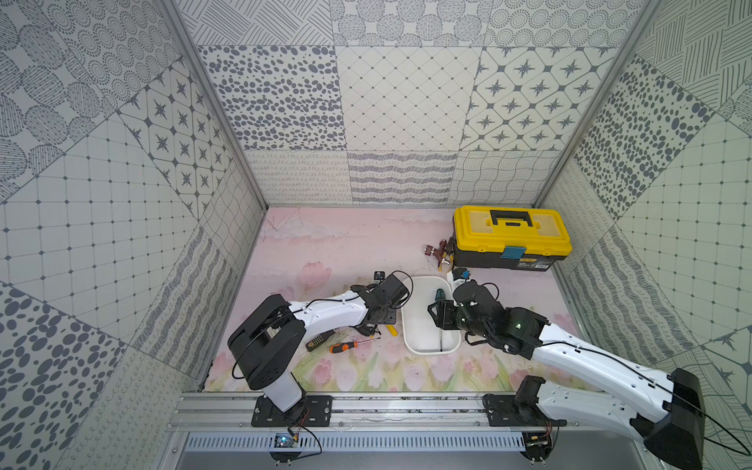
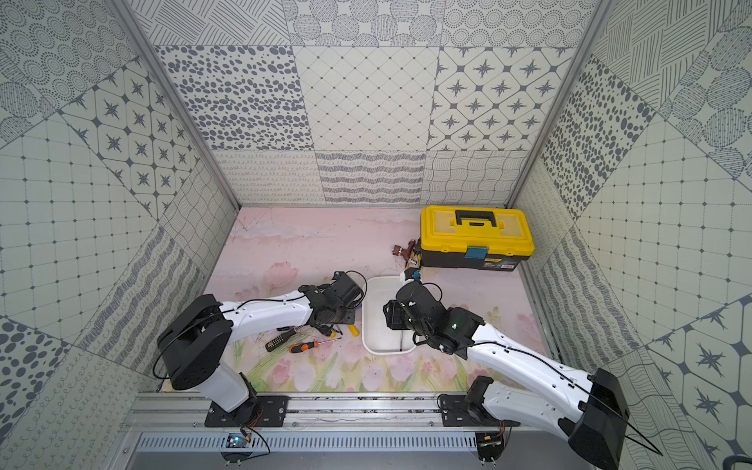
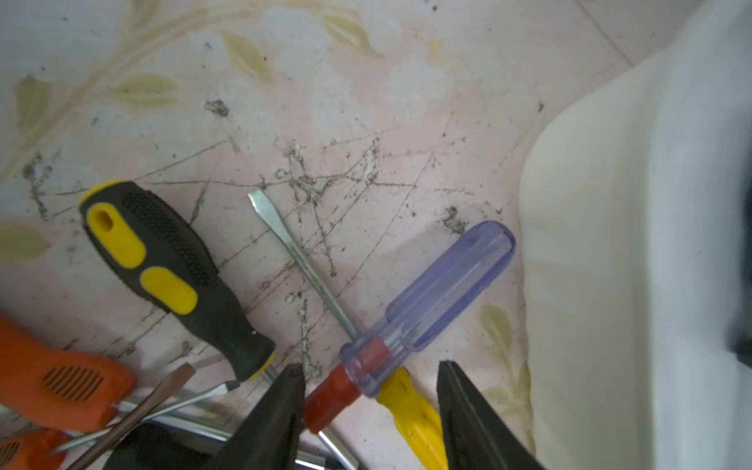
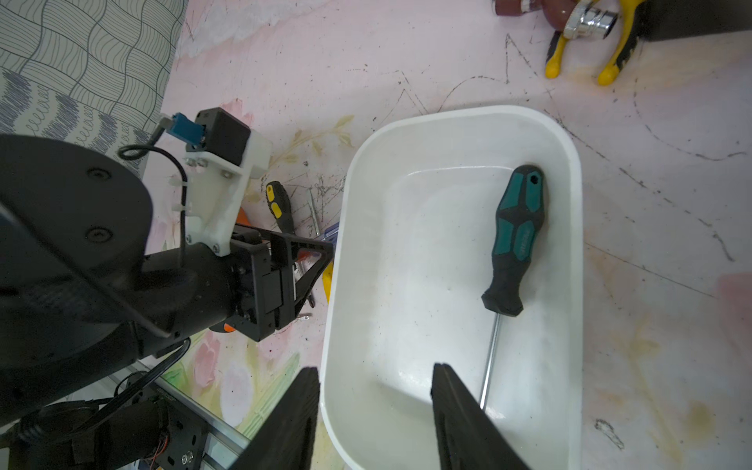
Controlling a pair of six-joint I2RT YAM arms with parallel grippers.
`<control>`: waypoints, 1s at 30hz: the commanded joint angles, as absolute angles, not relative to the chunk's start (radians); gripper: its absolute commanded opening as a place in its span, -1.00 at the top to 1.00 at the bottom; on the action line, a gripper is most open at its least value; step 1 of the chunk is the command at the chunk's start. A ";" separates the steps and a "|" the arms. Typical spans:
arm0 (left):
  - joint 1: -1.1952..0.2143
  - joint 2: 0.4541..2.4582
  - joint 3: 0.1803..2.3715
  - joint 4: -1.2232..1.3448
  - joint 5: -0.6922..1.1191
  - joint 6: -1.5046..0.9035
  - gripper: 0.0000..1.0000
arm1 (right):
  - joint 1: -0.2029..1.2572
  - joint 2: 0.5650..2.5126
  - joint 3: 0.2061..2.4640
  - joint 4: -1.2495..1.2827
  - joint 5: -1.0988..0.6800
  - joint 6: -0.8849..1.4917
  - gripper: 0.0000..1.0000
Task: Put the screwdriver on the desktop into the storage box
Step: Pick up the screwdriver from the center of the board.
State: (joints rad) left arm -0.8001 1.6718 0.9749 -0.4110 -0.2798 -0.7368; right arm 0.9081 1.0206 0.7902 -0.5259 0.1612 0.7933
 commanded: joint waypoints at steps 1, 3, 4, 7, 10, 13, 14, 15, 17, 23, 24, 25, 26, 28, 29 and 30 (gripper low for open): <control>-0.785 1.712 1.004 -0.385 -0.292 -0.726 -0.11 | 0.908 1.003 0.792 -0.493 0.154 0.801 0.00; -0.778 1.729 1.025 -0.406 -0.296 -0.729 -0.05 | 0.907 1.005 0.796 -0.493 0.150 0.799 0.01; -0.774 1.738 1.035 -0.422 -0.303 -0.734 0.00 | 0.907 1.005 0.798 -0.492 0.147 0.799 0.02; -0.759 1.745 1.043 -0.443 -0.315 -0.754 0.17 | 0.907 1.008 0.799 -0.493 0.138 0.799 0.04; -0.748 1.744 1.043 -0.480 -0.328 -0.763 0.29 | 0.907 1.006 0.795 -0.492 0.141 0.799 0.04; -0.737 1.752 1.045 -0.493 -0.323 -0.764 0.29 | 0.907 1.008 0.797 -0.491 0.137 0.798 0.05; -0.732 1.756 1.046 -0.496 -0.321 -0.767 0.29 | 0.908 1.008 0.798 -0.492 0.137 0.799 0.05; -0.731 1.759 1.045 -0.497 -0.318 -0.770 0.30 | 0.908 1.008 0.799 -0.491 0.134 0.799 0.05; -0.724 1.761 1.040 -0.496 -0.314 -0.775 0.35 | 0.908 1.008 0.798 -0.492 0.132 0.801 0.05; -0.707 1.757 1.037 -0.501 -0.303 -0.787 0.74 | 0.908 1.001 0.798 -0.492 0.126 0.808 0.06; -0.707 1.751 1.034 -0.503 -0.306 -0.788 0.84 | 0.908 1.000 0.797 -0.492 0.125 0.807 0.07; -0.706 1.742 1.032 -0.507 -0.311 -0.793 0.93 | 0.909 0.999 0.797 -0.491 0.123 0.807 0.07; -0.707 1.730 1.031 -0.511 -0.314 -0.799 1.00 | 0.909 0.999 0.797 -0.492 0.119 0.807 0.07; -0.707 1.695 1.024 -0.513 -0.309 -0.809 1.00 | 0.911 0.999 0.797 -0.488 0.114 0.805 0.08; -0.707 1.669 1.021 -0.515 -0.306 -0.815 1.00 | 0.913 1.000 0.797 -0.484 0.106 0.803 0.08; -0.708 1.634 1.016 -0.517 -0.303 -0.823 1.00 | 0.916 1.002 0.798 -0.477 0.097 0.800 0.07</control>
State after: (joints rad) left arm -0.7113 1.7107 1.0248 -0.4683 -0.2935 -0.7845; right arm 0.9096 1.0176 0.7902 -0.5232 0.1165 0.8009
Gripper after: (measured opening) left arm 0.238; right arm 0.463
